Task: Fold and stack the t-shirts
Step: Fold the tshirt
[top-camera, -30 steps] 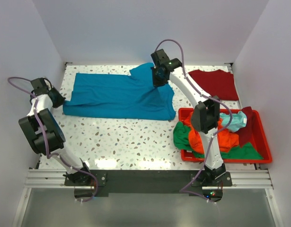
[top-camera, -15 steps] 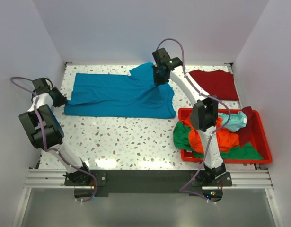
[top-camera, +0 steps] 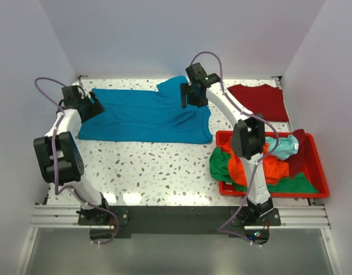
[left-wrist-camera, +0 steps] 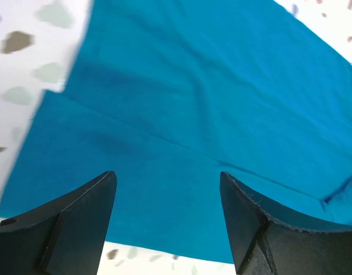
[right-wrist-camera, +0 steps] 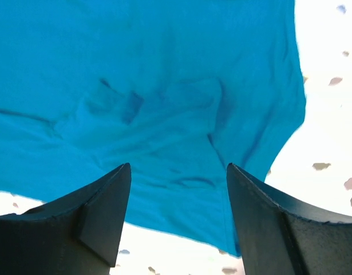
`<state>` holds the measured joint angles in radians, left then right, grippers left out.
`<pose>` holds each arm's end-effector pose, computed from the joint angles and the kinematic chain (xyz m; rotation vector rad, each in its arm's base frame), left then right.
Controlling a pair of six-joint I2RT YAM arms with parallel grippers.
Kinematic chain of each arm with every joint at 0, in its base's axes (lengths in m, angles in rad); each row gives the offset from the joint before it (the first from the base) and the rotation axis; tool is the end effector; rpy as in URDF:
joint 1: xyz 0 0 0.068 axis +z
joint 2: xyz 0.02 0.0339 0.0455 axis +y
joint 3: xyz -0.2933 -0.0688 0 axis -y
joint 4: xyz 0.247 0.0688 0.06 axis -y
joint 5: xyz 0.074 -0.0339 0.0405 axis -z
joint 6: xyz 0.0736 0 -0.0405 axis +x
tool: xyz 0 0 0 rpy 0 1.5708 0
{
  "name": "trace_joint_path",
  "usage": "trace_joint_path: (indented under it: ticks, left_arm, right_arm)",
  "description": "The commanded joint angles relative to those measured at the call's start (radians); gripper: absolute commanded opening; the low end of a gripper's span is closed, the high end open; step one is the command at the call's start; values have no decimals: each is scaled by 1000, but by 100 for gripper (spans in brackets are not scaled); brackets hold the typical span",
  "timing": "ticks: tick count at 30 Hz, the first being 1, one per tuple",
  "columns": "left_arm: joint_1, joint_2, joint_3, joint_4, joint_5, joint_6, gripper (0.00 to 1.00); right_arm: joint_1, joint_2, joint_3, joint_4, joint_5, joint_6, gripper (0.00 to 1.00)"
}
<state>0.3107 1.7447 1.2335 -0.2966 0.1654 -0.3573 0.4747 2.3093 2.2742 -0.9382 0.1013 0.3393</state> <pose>0.4006 0.1159 0.2279 -0.7037 2.2687 -0.2189 0.4919 0.2444 0.2600 -0.1327 2.5444 0.1920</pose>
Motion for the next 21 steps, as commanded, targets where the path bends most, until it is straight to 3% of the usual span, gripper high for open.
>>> trace_joint_path:
  ticks: [1, 6, 9, 21]
  left_arm:
    - [-76, -77, -51, 77, -23, -11, 78]
    - [-102, -54, -104, 99, 9, -46, 78]
    - [-101, -51, -163, 123, 13, -43, 76]
    - [-97, 56, -213, 53, -35, 30, 79]
  right_arm:
    - [-5, -149, -158, 70, -69, 4, 71]
    - [-4, -243, -463, 183, -146, 29, 71]
    - [-2, -255, -560, 246, -175, 44, 71]
    - [-2, -200, -700, 276, -198, 46, 70]
